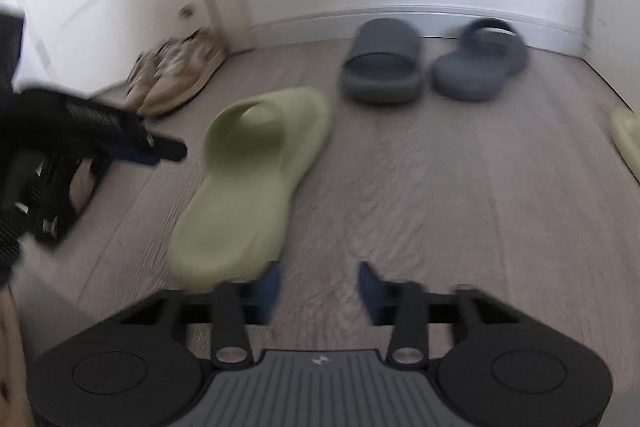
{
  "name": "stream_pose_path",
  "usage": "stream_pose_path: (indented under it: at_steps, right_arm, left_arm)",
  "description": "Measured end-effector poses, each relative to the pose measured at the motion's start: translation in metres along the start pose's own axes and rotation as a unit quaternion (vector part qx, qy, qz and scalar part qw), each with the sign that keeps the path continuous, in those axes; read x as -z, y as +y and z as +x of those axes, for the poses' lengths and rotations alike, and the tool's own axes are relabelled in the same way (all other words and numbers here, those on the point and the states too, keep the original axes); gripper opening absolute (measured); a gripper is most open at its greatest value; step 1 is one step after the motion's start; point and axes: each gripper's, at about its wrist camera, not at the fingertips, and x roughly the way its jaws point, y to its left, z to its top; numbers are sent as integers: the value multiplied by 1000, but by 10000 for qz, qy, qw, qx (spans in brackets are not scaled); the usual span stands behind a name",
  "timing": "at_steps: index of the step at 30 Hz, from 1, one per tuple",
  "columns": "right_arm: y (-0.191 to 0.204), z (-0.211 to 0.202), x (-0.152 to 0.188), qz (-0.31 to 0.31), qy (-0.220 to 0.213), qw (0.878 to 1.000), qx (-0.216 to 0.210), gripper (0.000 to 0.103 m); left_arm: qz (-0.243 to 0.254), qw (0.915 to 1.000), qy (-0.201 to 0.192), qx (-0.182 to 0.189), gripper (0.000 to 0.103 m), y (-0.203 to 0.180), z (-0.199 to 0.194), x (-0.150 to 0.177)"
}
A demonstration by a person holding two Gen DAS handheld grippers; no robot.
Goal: Organize scattered shoes
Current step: 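Carry the pale green slide with the left gripper and lower it on the floor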
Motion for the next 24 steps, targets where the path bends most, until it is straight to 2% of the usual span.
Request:
stream_pose_path:
  at_steps: [3, 5, 9, 12, 15, 20, 24]
  right_arm:
    - [7, 15, -4, -187, 188, 9996, -134, 6]
    - [12, 24, -7, -313, 277, 9988, -244, 6]
    - [17, 29, -10, -165, 315, 9982, -485, 6]
    - [32, 38, -15, -264, 300, 9961, -781, 6]
    - [51, 50, -31, -486, 190, 9917, -1171, 8]
    - [44, 53, -59, -862, -290, 9855, -1436, 10]
    - [38, 55, -81, -1160, -673, 9773, -1642, 37]
  left_arm:
    - [5, 9999, 44, -158, 42, 3, -10, 9]
    - [-186, 9991, 29, -368, 42, 12, -19, 18]
    - [-738, 9963, 60, -433, 42, 34, -24, 22]
    - [-839, 9952, -30, -507, 42, 41, -23, 15]
    - [-634, 9951, -282, -704, 42, 39, -25, 4]
    - [-660, 9934, -456, -817, 42, 48, -30, -5]
    - [-657, 9921, -539, -926, 42, 54, -31, -9]
